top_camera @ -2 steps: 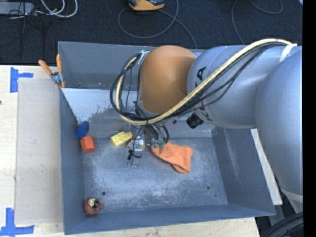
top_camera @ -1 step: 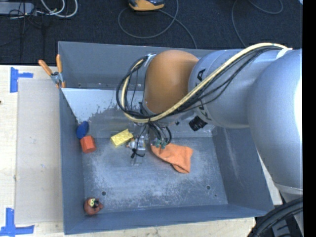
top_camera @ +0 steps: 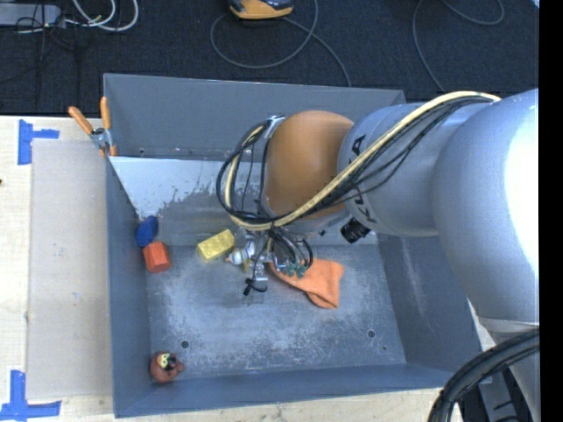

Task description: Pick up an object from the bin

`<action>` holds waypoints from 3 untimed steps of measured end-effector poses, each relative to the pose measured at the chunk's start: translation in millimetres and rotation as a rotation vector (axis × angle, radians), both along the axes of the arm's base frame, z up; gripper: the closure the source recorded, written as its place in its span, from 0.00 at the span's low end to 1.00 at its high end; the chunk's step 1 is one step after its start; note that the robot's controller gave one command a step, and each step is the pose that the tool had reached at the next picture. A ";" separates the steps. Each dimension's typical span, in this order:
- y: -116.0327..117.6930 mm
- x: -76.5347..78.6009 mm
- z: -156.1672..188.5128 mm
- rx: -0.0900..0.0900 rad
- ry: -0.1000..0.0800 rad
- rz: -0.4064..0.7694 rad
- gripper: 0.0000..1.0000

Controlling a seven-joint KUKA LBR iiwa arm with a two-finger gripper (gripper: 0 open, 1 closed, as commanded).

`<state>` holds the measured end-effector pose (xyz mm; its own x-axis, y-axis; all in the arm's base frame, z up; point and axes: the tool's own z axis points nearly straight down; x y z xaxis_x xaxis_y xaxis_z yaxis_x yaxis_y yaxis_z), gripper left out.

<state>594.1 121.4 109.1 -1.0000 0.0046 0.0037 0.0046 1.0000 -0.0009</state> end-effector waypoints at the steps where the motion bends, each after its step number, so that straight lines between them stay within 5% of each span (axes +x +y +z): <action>1: -8.4 13.2 -8.0 0.003 -0.005 0.143 0.00; 2: -60.5 13.9 23.2 0.004 0.000 0.162 0.00; 3: -83.9 -4.7 21.2 0.001 -0.009 0.071 0.00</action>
Offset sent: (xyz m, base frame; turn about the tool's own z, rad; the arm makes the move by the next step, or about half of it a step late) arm 0.0142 -0.1042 0.0517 -0.1508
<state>589.4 37.5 130.3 -0.9978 -0.0659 -0.0055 -0.0659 0.9978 -0.0004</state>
